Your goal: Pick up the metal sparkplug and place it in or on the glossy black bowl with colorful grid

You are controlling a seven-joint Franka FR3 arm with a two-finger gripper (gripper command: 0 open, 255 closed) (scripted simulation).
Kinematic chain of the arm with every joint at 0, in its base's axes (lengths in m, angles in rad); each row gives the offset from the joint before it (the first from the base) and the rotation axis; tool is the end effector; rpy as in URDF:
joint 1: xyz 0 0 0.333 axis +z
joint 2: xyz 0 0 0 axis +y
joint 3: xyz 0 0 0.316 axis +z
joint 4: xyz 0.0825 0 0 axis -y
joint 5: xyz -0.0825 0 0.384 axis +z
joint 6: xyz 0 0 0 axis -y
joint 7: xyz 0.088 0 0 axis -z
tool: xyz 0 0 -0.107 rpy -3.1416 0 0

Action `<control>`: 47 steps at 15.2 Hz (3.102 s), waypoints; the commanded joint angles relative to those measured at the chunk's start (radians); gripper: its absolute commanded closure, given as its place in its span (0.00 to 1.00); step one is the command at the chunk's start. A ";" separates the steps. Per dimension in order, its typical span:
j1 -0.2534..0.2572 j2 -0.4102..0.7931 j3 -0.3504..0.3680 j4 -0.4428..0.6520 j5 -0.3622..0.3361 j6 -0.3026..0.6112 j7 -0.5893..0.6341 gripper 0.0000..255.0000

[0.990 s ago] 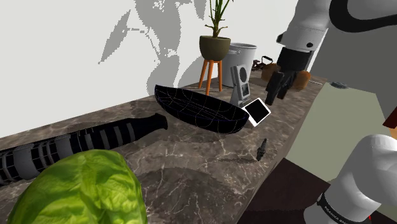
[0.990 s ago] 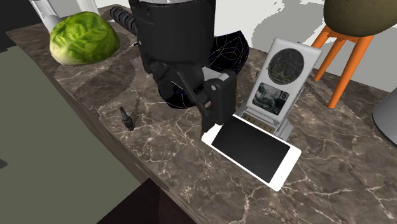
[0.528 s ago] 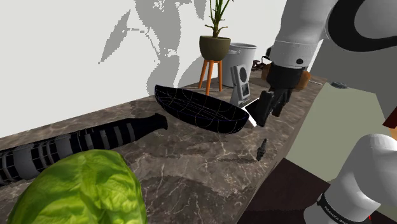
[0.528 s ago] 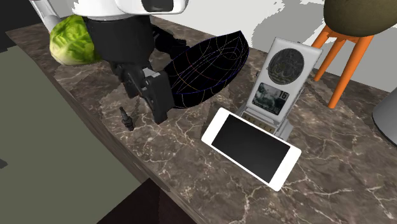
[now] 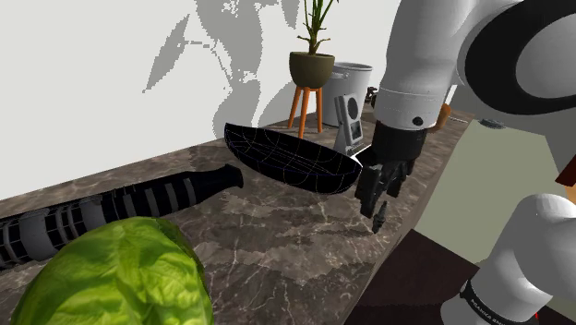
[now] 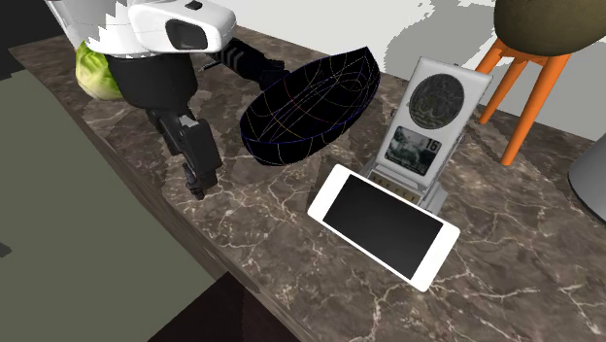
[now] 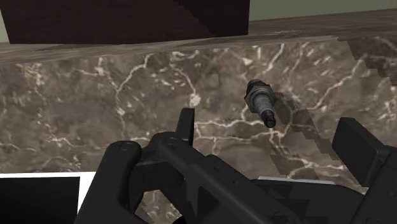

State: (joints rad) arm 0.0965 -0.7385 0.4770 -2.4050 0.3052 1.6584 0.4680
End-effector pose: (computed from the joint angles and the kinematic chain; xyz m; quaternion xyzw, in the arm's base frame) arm 0.2617 0.2349 0.5255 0.9992 -0.0265 -0.0240 0.0182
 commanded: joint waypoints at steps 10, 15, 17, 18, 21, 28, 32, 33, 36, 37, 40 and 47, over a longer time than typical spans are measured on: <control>0.008 -0.004 0.020 -0.072 0.018 0.068 -0.001 0.00; 0.008 -0.004 0.020 -0.072 0.018 0.068 -0.001 1.00; 0.008 -0.004 0.020 -0.072 0.018 0.068 -0.001 1.00; 0.008 -0.004 0.020 -0.072 0.018 0.068 -0.001 1.00; 0.008 -0.004 0.020 -0.072 0.018 0.068 -0.001 1.00; 0.001 -0.004 -0.002 0.006 0.000 -0.010 0.002 1.00; -0.004 0.002 -0.014 0.061 -0.012 -0.061 0.005 1.00; -0.005 0.003 -0.017 0.076 -0.014 -0.073 0.006 1.00; -0.009 0.010 -0.026 0.119 -0.022 -0.110 0.009 1.00; -0.010 0.013 -0.028 0.134 -0.025 -0.123 0.010 1.00; -0.014 0.022 -0.036 0.180 -0.033 -0.159 0.013 1.00; -0.024 0.051 -0.050 0.292 -0.049 -0.244 0.021 1.00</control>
State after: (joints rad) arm 0.0740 -0.6929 0.4286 -2.1310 0.2584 1.4277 0.4874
